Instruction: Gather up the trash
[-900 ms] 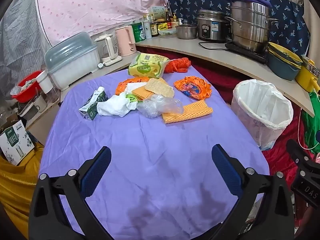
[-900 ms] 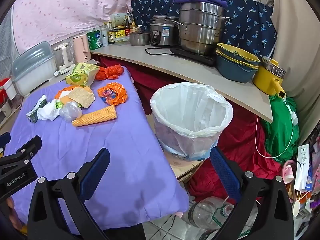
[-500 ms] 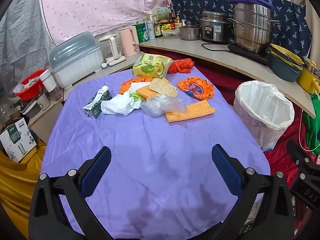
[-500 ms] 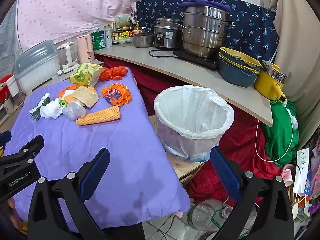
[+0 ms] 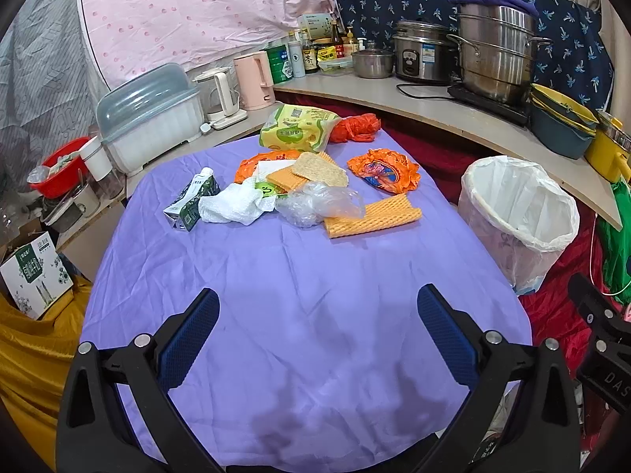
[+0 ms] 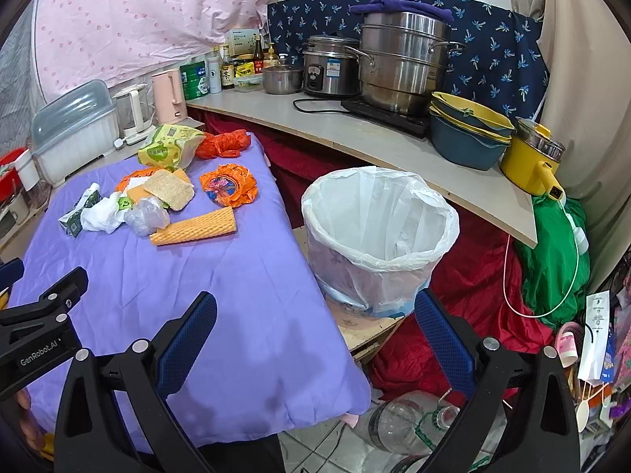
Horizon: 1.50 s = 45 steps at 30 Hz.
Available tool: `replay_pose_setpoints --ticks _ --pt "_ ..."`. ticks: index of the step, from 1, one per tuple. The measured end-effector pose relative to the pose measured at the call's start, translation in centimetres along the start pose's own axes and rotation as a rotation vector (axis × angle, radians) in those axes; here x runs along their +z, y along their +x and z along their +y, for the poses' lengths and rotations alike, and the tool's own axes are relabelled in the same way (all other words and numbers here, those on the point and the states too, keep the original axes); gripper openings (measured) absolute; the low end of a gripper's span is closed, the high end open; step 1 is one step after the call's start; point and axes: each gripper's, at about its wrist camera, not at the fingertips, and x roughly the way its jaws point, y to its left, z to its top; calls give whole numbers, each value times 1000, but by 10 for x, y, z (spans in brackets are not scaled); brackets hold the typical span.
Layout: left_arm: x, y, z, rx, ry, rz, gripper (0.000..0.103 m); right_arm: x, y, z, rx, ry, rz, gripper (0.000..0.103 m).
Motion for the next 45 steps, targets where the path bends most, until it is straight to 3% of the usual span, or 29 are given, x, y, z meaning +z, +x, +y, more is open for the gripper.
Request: replay_pose_setpoints --ticks 45 --pt "3 5 -5 -1 4 10 96 0 2 2 -1 -1 -1 96"
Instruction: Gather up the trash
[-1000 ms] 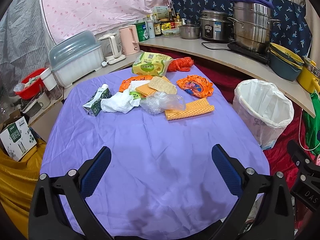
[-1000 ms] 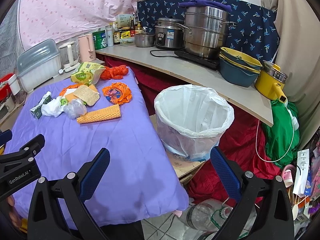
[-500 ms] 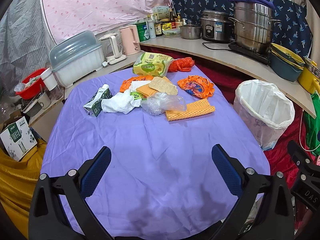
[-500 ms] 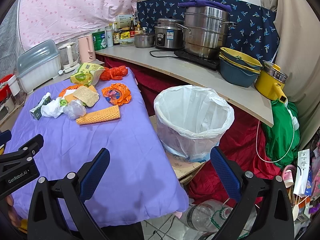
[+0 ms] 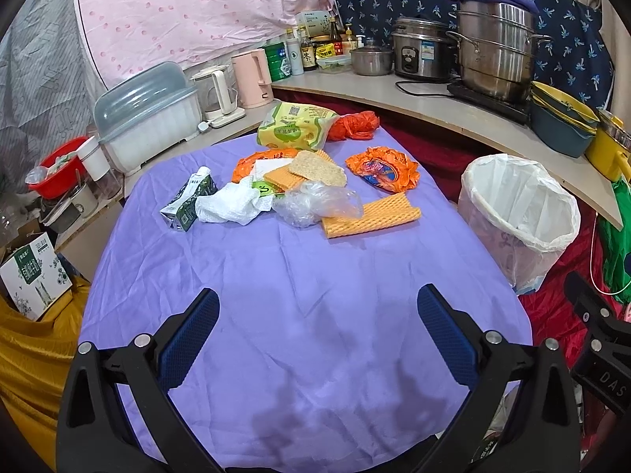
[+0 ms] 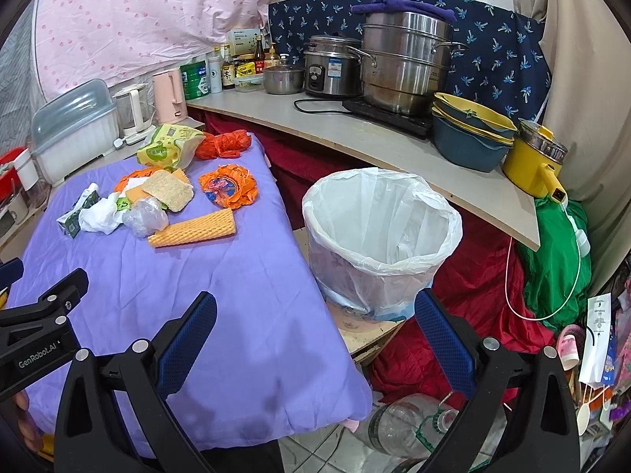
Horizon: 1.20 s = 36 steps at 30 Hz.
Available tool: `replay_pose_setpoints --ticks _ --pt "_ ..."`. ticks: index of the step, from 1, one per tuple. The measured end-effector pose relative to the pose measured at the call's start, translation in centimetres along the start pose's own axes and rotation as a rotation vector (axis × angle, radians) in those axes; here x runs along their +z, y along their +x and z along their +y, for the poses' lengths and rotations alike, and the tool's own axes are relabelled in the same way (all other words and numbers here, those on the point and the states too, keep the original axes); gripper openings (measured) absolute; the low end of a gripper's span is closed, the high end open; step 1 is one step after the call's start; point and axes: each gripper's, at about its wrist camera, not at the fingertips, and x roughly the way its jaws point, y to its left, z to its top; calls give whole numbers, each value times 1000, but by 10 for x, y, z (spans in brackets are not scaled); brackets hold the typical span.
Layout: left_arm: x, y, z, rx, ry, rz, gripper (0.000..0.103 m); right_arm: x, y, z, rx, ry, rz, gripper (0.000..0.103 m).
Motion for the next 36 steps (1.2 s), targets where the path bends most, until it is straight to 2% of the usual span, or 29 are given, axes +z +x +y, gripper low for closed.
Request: replay_pose_setpoints --ticks 36 --pt "0 3 3 -9 -9 10 96 0 8 3 7 1 3 96"
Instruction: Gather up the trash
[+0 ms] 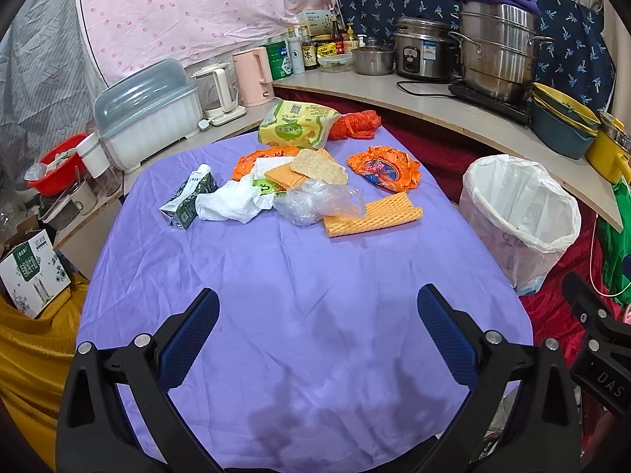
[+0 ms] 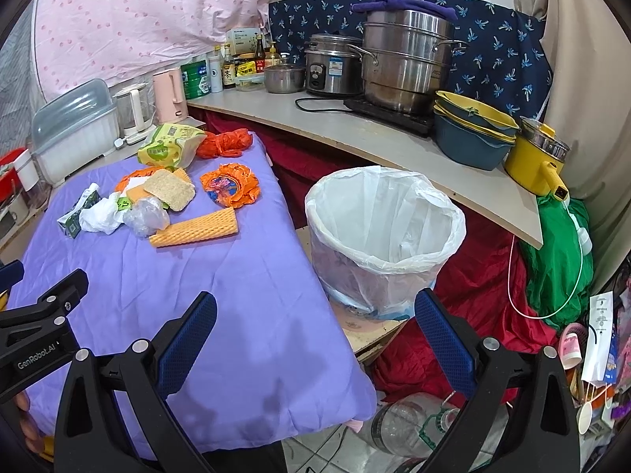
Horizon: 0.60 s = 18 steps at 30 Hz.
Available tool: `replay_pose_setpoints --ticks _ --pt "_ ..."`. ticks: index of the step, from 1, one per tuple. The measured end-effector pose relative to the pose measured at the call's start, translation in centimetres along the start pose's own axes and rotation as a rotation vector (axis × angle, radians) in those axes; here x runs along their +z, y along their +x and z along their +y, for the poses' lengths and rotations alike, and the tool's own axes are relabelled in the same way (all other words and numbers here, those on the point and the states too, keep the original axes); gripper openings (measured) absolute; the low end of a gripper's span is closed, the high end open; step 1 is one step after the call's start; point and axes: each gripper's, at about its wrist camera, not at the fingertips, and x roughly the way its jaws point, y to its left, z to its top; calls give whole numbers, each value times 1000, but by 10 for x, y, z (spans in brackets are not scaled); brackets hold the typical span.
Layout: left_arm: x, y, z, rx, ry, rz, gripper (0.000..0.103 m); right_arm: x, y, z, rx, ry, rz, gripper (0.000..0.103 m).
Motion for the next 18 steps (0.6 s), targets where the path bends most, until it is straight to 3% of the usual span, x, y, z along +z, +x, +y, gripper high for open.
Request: replay_pose_setpoints --ticks 18 --pt "4 7 4 -6 -9 9 96 3 8 4 3 -1 9 96"
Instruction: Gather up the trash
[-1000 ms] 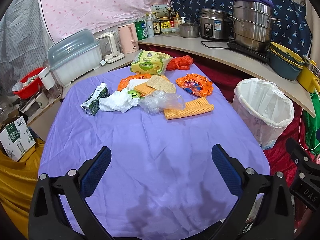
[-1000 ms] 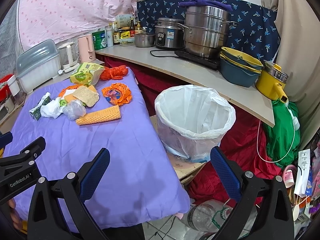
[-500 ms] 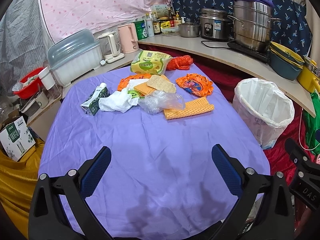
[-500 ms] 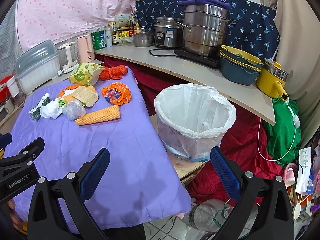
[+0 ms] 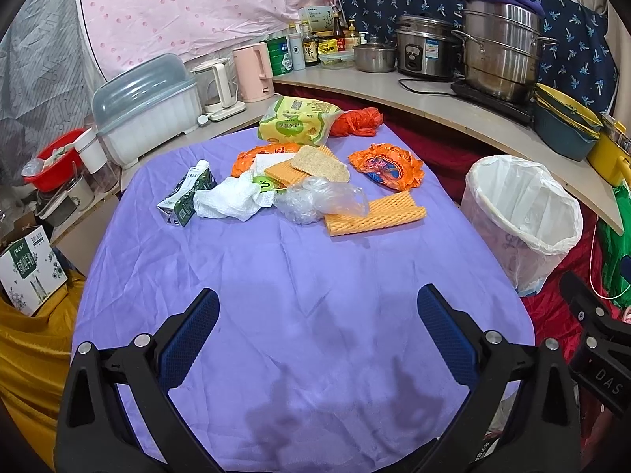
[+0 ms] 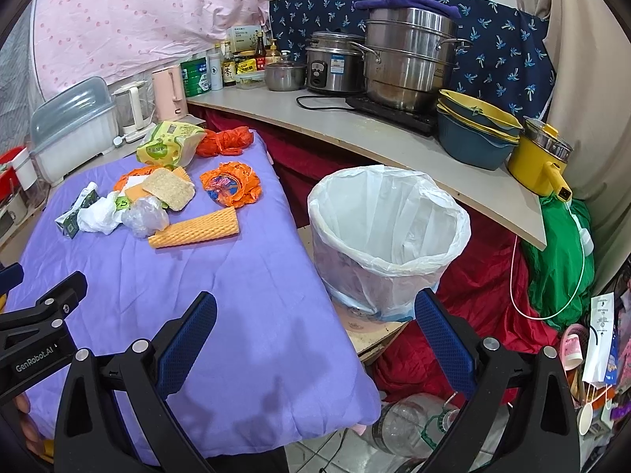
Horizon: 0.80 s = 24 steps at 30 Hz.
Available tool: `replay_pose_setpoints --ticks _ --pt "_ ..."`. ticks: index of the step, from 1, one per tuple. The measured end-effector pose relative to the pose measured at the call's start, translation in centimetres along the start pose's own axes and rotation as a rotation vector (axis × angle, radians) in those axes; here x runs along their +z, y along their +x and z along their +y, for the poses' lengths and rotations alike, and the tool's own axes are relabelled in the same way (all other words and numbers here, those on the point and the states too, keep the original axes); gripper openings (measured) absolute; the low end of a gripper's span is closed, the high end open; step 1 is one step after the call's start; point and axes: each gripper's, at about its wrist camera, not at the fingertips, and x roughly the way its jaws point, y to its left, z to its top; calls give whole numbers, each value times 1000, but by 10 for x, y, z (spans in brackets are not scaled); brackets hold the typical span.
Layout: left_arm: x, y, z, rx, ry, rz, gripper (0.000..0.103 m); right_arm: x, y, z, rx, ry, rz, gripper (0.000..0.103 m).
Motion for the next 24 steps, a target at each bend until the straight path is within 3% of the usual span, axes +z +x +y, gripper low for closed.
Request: replay_pose_setpoints --ticks 11,24 --pt "12 29 28 24 -54 19 96 13 24 12 9 10 2 96" --pt "38 92 115 133 -161 42 96 45 85 45 43 41 42 96"
